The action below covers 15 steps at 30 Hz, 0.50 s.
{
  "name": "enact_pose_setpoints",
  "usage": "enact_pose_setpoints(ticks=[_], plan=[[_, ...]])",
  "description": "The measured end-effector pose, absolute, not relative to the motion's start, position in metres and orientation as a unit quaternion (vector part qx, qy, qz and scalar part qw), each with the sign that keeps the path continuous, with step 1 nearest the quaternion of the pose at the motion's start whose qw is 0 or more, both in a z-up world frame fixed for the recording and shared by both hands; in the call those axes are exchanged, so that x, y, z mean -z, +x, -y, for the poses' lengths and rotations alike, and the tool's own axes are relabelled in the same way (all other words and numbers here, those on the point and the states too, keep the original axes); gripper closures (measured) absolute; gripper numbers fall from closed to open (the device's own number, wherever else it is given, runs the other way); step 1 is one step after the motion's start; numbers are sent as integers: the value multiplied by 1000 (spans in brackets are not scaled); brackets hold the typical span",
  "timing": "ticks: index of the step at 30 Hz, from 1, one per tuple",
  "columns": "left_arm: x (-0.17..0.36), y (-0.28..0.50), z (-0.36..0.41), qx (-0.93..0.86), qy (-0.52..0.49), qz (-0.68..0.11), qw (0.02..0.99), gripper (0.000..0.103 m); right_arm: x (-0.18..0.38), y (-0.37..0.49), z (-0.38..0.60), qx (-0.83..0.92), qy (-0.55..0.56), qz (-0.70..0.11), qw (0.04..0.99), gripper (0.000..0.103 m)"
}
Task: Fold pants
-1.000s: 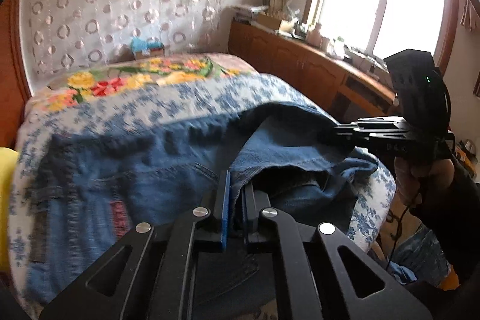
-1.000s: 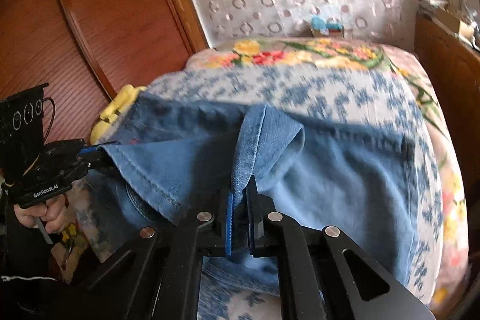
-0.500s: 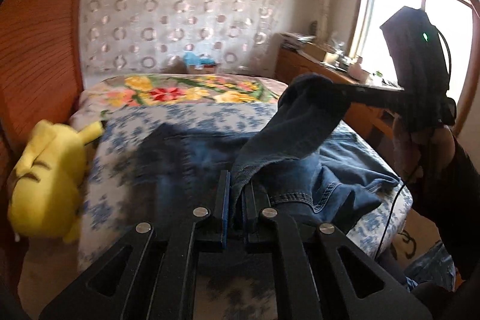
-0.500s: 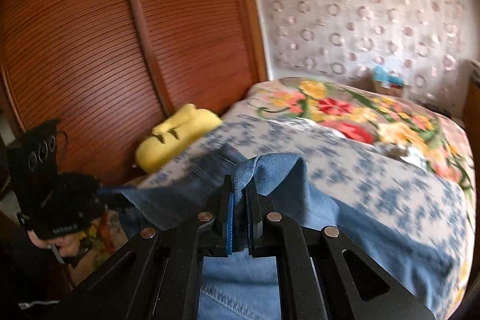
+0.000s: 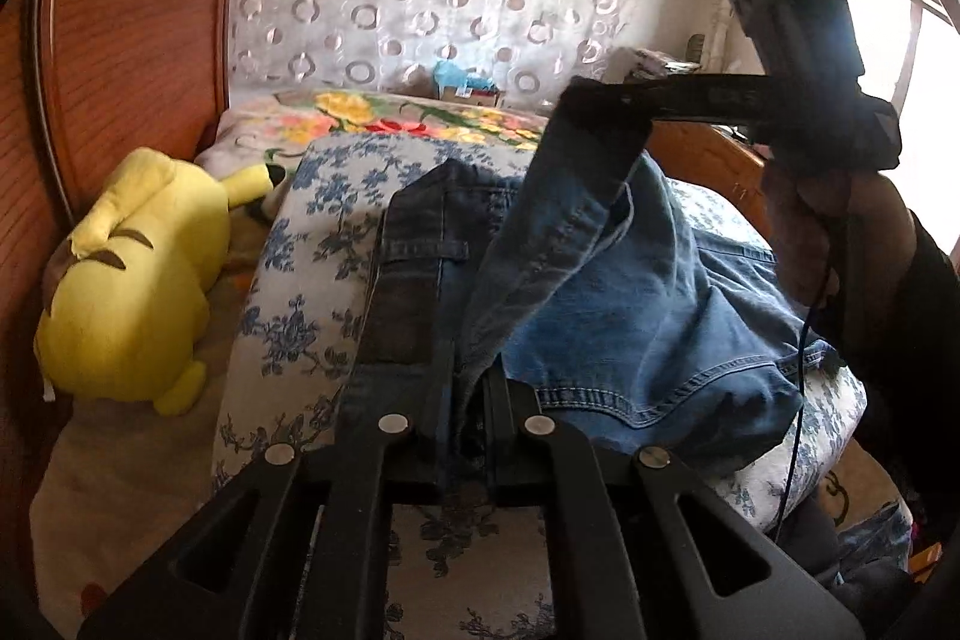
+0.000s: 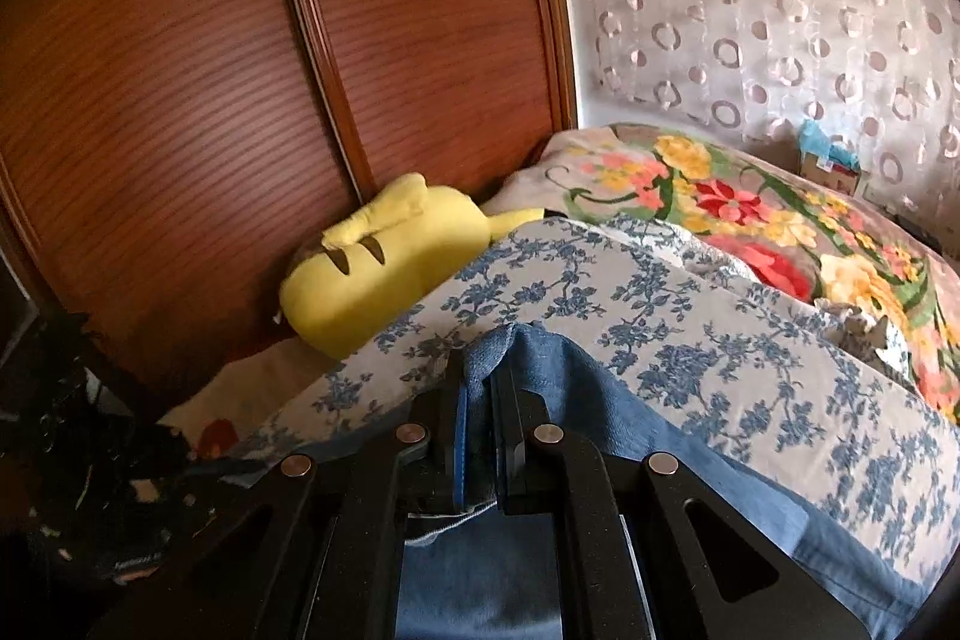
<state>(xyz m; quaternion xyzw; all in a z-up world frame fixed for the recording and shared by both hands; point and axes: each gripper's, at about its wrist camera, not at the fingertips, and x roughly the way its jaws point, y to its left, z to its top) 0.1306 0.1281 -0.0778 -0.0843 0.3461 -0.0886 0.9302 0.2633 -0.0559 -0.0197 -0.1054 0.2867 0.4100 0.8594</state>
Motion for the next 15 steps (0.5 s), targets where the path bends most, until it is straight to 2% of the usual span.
enact_pose_setpoints(ticks=[1,3,6,7,8,10,15], plan=[[80,132,-129,87,-84,-349,929,93,20,266,51,-406,-108,-290,860,97],[80,132,-130,78,-78,-352,930,78,20,271,43,-394,-112,-300,862,96],[77,131,-132,72,-74,-348,932,63,21,278,38,-379,-114,-309,864,79],[76,130,-133,71,-74,-345,933,59,20,279,37,-376,-112,-309,866,70],[74,130,-134,69,-76,-341,935,57,19,279,40,-376,-106,-307,868,63],[71,131,-133,66,-74,-336,937,57,16,274,43,-378,-93,-301,871,59],[70,139,-118,83,-57,-332,938,57,9,255,65,-368,-86,-280,883,58]])
